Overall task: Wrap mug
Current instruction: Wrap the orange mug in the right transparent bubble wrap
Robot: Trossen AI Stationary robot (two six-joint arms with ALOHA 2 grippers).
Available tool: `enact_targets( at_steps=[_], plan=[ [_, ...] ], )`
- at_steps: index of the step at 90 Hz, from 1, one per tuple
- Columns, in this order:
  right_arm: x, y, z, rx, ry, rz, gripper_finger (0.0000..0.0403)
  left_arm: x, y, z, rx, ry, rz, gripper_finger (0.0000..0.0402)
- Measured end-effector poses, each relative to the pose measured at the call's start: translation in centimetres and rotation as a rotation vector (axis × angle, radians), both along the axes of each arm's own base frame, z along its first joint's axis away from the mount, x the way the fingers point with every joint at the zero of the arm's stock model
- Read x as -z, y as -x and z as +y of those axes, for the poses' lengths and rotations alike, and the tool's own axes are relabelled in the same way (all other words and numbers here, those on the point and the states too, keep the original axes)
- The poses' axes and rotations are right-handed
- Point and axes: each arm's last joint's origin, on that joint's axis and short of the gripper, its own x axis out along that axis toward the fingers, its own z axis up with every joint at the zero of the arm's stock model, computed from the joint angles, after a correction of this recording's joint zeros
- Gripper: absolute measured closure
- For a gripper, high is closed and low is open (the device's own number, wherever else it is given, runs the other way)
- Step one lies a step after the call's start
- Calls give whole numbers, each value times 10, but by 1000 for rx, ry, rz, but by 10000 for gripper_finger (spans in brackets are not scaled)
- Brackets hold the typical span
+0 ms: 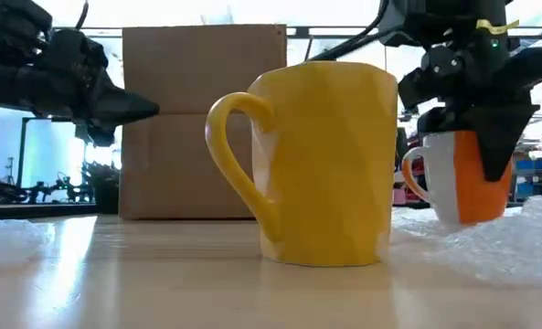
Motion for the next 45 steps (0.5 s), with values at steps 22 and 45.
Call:
enact_targets(
  at_steps=[22,45],
  plan=[
    [-29,-1,1,47,4,74,277,1,-1,0,0,0,11,402],
    [-65,31,25,222,14,59,221,1,-1,0,-1,10,8,402]
  ],
)
